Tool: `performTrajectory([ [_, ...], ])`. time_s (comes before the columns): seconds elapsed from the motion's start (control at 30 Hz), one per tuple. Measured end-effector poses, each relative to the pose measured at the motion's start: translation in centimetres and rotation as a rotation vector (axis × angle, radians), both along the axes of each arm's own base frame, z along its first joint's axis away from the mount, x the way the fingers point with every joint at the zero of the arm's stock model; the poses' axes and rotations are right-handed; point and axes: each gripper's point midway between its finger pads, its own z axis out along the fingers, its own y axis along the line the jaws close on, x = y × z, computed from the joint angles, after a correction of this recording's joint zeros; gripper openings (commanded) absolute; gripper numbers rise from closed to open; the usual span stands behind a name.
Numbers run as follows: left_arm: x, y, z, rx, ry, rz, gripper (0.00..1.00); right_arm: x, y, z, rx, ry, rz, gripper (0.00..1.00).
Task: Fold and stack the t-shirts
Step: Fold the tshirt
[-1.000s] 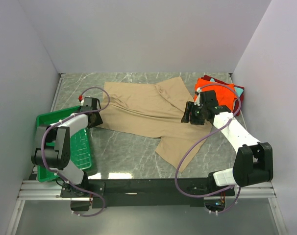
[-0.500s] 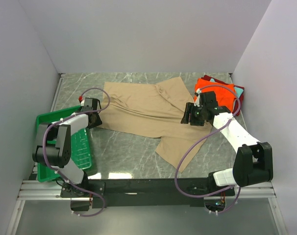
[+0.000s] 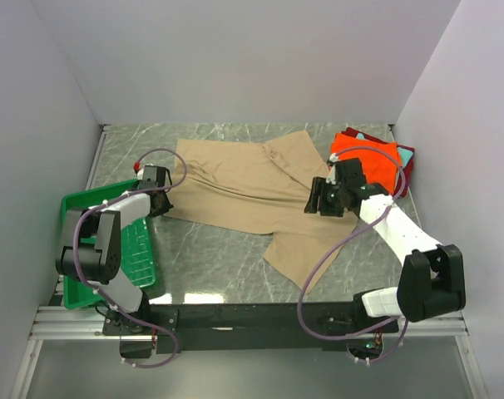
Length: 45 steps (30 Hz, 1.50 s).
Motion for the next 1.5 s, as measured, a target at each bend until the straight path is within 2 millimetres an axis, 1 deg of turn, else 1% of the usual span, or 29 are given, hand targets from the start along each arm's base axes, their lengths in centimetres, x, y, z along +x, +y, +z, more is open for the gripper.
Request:
performTrajectory([
  [0.13, -0.3, -0.1, 0.3, -0.006, 0.005, -0.005, 0.01, -2.7, 3.0, -0.4, -0.008, -0.006, 0.066, 0.59],
  [0.23, -0.5, -0.2, 1.2, -0.015, -0.007, -0.01, 0.01, -6.1, 5.5, -1.2, -0.005, 0.006, 0.121, 0.59],
  [0.4, -0.4, -0.5, 2.9, -0.033, -0.054, -0.019, 0.01, -11.8, 8.2, -3.5, -0.047, 0.065, 0.168, 0.59],
  [0.47, -0.3, -0.7, 3.4, -0.04, -0.068, -0.023, 0.01, -13.5, 8.7, -4.0, -0.07, 0.085, 0.16, 0.59],
  [0.5, -0.3, -0.7, 3.5, -0.044, -0.071, -0.026, 0.01, -14.1, 8.7, -4.1, -0.078, 0.089, 0.149, 0.59],
  [0.63, -0.4, -1.0, 3.3, -0.057, -0.067, -0.035, 0.01, -16.1, 8.3, -4.2, -0.12, 0.1, 0.088, 0.59],
  [0.8, -0.9, -1.4, 2.9, -0.074, -0.056, -0.049, 0.01, -17.6, 6.6, -4.4, -0.159, 0.133, -0.017, 0.57],
  [0.93, -1.1, -1.7, 2.9, -0.091, -0.061, -0.062, 0.01, -19.0, 4.5, -5.7, -0.214, 0.181, -0.096, 0.55],
  [1.03, -1.1, -1.8, 2.9, -0.096, -0.064, -0.068, 0.01, -20.2, 3.3, -6.7, -0.244, 0.215, -0.126, 0.54],
  [1.17, -1.0, -2.0, 3.1, -0.106, -0.072, -0.075, 0.01, -21.3, 2.1, -7.9, -0.263, 0.247, -0.165, 0.52],
  [1.37, -0.8, -2.2, 3.8, -0.114, -0.094, -0.081, 0.01, -22.1, 1.4, -8.9, -0.26, 0.269, -0.191, 0.49],
  [1.5, -0.8, -2.2, 4.1, -0.115, -0.103, -0.082, 0.01, -22.0, 1.9, -9.0, -0.24, 0.269, -0.189, 0.48],
])
